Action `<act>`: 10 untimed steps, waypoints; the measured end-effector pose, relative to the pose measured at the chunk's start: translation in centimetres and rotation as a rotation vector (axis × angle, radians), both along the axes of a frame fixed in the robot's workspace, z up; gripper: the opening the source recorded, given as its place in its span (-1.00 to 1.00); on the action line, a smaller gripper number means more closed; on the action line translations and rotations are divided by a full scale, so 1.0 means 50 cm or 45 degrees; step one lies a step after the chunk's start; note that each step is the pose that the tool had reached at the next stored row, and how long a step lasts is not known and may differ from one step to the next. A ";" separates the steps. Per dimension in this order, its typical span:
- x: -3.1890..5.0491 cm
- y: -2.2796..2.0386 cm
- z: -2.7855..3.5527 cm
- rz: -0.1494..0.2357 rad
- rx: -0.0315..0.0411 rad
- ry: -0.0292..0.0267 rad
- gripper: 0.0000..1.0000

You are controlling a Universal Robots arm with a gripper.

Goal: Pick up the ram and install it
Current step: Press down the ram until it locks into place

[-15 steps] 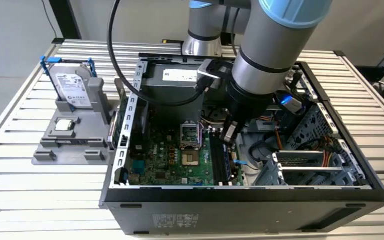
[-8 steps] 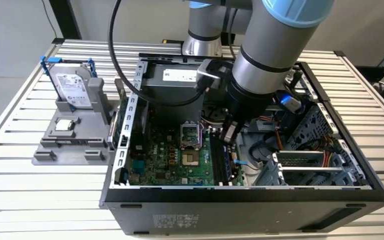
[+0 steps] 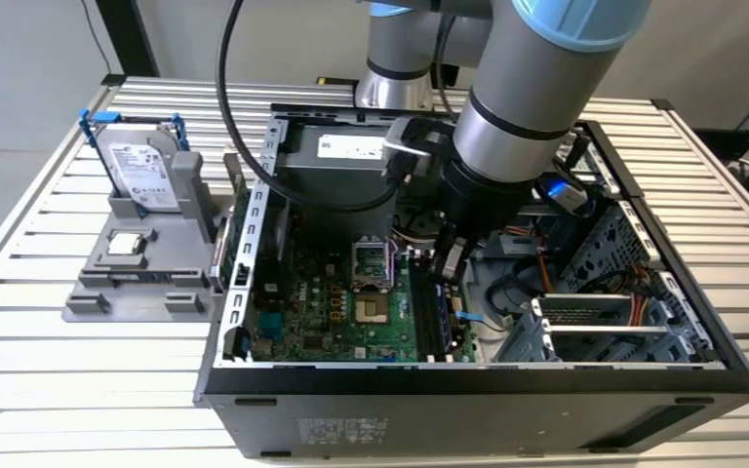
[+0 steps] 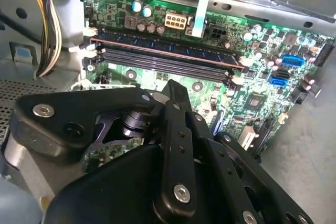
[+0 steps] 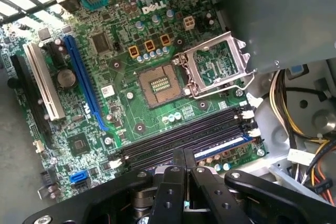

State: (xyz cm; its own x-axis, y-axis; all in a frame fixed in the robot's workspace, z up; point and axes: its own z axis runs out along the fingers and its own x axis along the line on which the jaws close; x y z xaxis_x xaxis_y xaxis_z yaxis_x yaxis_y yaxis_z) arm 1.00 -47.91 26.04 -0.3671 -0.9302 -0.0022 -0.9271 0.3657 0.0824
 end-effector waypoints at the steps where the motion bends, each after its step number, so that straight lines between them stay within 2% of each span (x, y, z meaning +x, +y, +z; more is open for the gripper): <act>1: 0.000 0.0000 0.000 0.008 -0.0002 0.0009 -1.00; 4: 0.000 0.0002 0.000 0.072 0.0002 -0.0014 -1.00; 10: 0.000 0.0002 -0.002 0.198 0.0001 -0.0210 -1.00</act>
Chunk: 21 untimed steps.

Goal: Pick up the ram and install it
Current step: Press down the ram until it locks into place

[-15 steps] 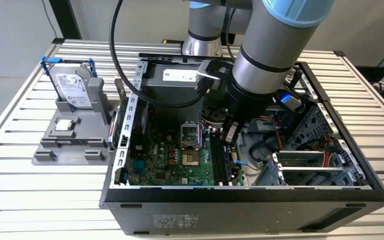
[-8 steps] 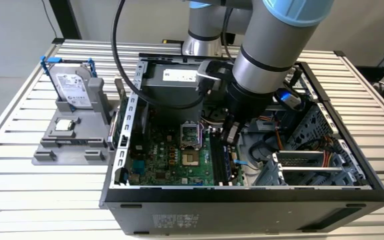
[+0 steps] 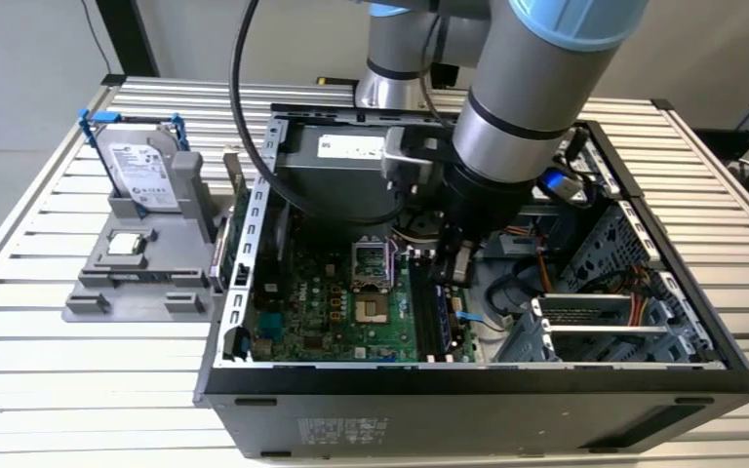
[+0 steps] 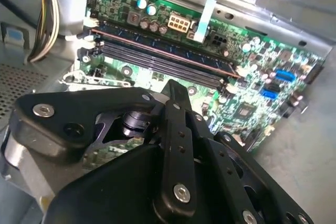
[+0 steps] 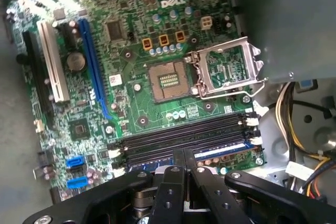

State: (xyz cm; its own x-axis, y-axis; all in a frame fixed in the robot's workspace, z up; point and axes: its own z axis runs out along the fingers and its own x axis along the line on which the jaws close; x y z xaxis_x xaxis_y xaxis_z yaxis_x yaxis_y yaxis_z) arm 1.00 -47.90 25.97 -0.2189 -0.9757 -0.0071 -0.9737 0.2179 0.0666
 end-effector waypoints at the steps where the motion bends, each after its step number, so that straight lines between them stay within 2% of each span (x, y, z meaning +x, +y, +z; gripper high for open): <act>1: 0.000 0.0001 0.000 0.021 0.0000 -0.0038 -1.00; 4: 0.000 -0.0001 -0.002 0.080 0.0000 -0.0113 -1.00; 10: 0.004 0.0026 -0.005 0.119 0.0005 -0.0115 -1.00; 15: 0.008 0.0052 -0.016 0.134 0.0034 -0.0123 -1.00; 18: 0.009 0.0062 -0.022 0.151 0.0062 -0.0197 -1.00; 21: 0.009 0.0070 -0.027 0.169 0.0090 -0.0304 -1.00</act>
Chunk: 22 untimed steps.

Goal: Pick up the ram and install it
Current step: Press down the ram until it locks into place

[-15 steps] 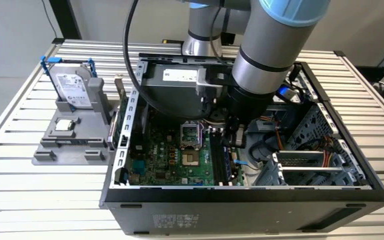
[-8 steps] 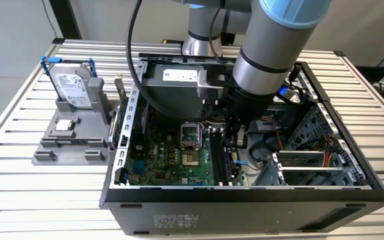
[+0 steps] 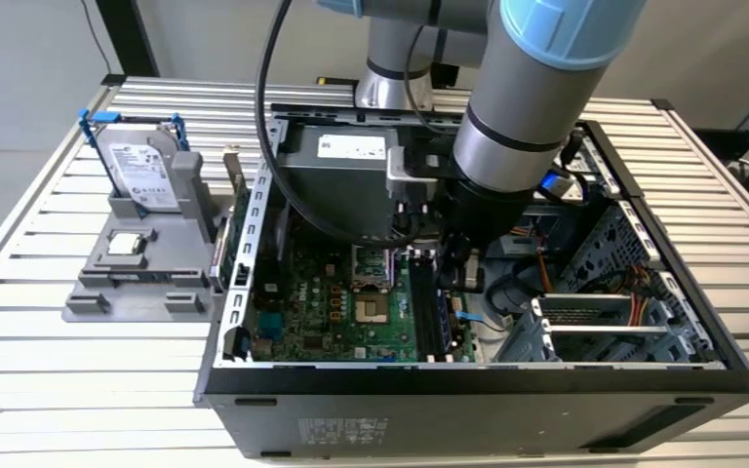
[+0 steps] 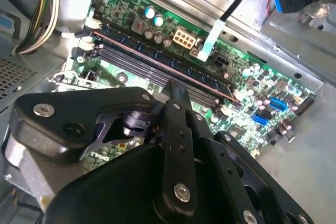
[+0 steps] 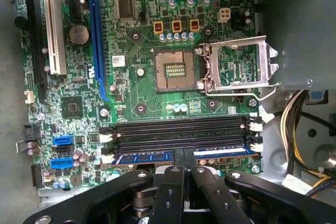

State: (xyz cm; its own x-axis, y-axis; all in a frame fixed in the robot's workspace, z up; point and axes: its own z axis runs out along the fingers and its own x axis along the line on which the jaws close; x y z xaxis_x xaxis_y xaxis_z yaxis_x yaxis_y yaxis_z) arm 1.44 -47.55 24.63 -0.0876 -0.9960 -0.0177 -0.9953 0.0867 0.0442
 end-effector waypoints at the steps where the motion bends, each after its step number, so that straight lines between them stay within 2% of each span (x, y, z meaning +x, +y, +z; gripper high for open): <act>1: 0.000 0.0000 -0.001 0.003 0.0017 -0.0039 -1.00; 3: 0.002 0.0010 -0.004 0.009 0.0054 -0.0099 -1.00; 9: 0.010 0.0024 -0.018 0.015 0.0139 -0.0108 -1.00; 16: 0.010 0.0024 -0.019 0.015 0.0136 -0.0107 -1.00; 22: 0.015 0.0016 -0.036 0.015 0.0125 -0.0105 -1.00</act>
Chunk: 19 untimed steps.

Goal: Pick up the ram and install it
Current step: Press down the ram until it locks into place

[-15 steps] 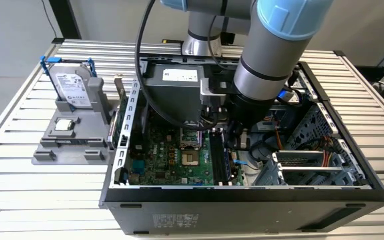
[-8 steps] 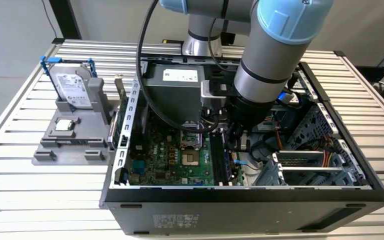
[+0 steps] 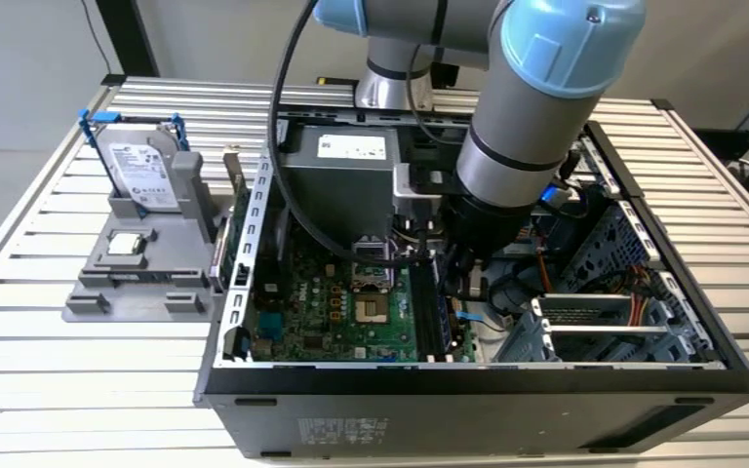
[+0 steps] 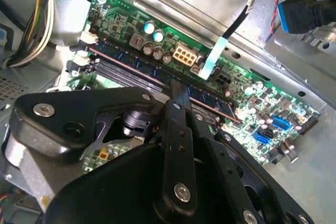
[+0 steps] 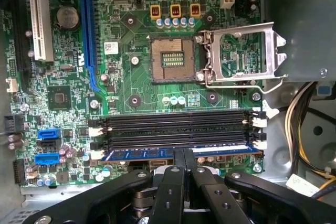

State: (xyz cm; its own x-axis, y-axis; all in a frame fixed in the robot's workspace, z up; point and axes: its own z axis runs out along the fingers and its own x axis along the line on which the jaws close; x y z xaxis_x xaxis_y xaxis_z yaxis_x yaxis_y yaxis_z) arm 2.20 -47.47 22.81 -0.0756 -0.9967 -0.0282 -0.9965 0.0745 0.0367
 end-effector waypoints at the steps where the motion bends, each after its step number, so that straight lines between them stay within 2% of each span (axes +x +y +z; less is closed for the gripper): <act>1: 0.001 0.0000 -0.003 0.000 -0.0001 0.0001 -1.00; 7: 0.009 -0.0005 -0.024 0.000 -0.0026 0.0006 -1.00; 10: 0.009 0.0006 -0.023 0.000 -0.0077 0.0018 -1.00; 11: 0.009 0.0010 -0.017 0.000 -0.0055 0.0013 -1.00; 12: 0.009 0.0010 -0.013 0.000 0.0020 -0.0002 -1.00; 13: 0.009 0.0010 -0.005 0.000 0.0031 -0.0013 -1.00; 14: 0.009 0.0002 0.006 0.000 0.0000 -0.0001 -1.00; 19: 0.009 0.0001 0.052 0.000 -0.0001 0.0001 -1.00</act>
State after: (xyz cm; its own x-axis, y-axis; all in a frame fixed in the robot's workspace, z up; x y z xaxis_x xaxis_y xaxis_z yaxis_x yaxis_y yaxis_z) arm 2.62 -47.46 25.39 -0.0756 -0.9967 -0.0281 -0.9965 0.0746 0.0368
